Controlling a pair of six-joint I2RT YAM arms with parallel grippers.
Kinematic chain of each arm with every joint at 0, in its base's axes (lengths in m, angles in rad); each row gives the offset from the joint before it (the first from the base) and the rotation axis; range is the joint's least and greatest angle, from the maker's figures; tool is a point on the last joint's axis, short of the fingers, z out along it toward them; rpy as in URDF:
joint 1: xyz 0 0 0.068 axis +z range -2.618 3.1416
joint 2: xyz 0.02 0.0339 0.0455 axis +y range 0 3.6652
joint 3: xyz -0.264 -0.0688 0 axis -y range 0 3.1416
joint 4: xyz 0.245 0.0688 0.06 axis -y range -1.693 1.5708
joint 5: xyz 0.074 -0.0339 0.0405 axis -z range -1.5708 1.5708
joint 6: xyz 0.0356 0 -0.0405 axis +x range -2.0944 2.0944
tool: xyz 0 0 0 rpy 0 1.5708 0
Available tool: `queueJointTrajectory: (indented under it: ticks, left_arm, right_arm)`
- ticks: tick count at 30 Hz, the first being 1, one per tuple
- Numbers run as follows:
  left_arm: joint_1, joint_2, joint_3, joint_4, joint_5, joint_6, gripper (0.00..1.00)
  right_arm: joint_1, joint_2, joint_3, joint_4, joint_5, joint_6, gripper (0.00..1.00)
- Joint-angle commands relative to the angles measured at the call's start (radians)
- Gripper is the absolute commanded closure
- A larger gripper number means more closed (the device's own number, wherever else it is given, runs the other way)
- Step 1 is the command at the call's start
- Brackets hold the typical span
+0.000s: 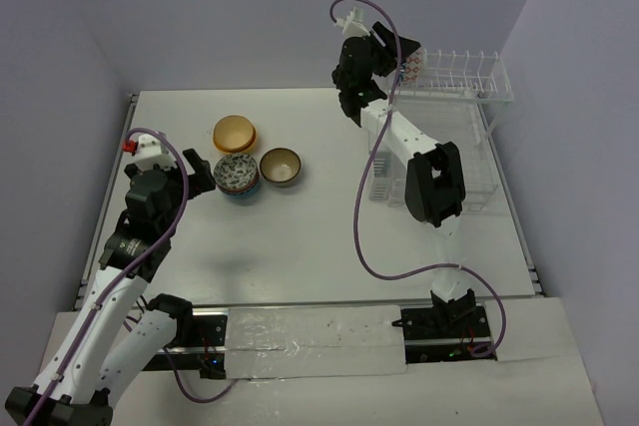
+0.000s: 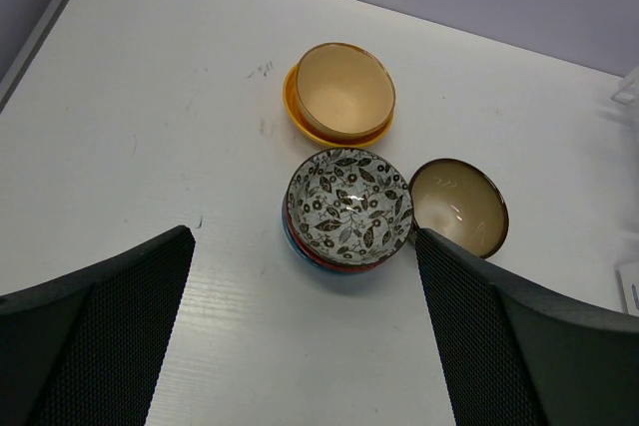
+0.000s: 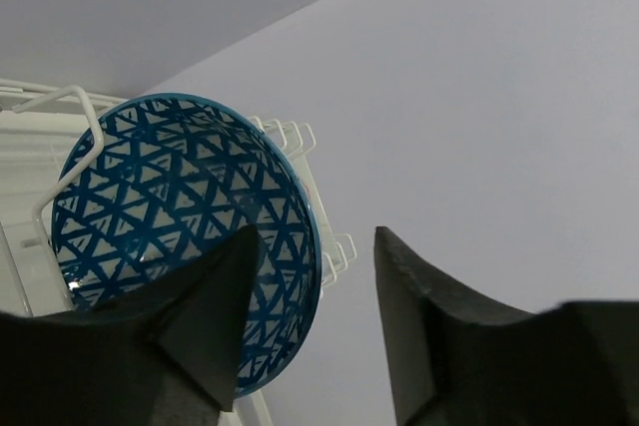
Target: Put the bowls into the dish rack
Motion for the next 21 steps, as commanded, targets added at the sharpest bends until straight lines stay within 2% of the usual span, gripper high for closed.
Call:
queueJointTrajectory:
  ticks: [1, 5, 8, 14, 17, 18, 21]
  left_arm:
    - [-0.004, -0.013, -0.007, 0.039, 0.018, 0.012, 0.01]
    - [-0.004, -0.018, -0.009, 0.039, 0.018, 0.012, 0.01]
    - [-0.004, -0.019, -0.009, 0.04, 0.018, 0.012, 0.01]
    - [-0.004, -0.025, -0.009, 0.04, 0.019, 0.012, 0.01]
    - [-0.004, -0.03, -0.009, 0.04, 0.021, 0.011, 0.01]
    - [-0.004, -0.031, -0.01, 0.04, 0.021, 0.011, 0.01]
    - [-0.004, -0.033, -0.01, 0.04, 0.022, 0.011, 0.01]
  right_arm:
    - [0.017, -0.077, 0.004, 0.017, 0.002, 0.008, 0.4]
    - [0.031, -0.1, -0.003, -0.004, -0.004, 0.024, 0.32]
    - [0.049, -0.12, 0.01, -0.105, -0.023, 0.112, 0.26]
    - [0.092, -0.165, 0.067, -0.395, -0.079, 0.326, 0.22]
    - [0.121, -0.2, 0.127, -0.55, -0.157, 0.49, 0.21]
    - [0.128, -0.209, 0.154, -0.69, -0.193, 0.614, 0.21]
    - [0.158, -0.268, 0.225, -0.892, -0.357, 0.823, 0.21]
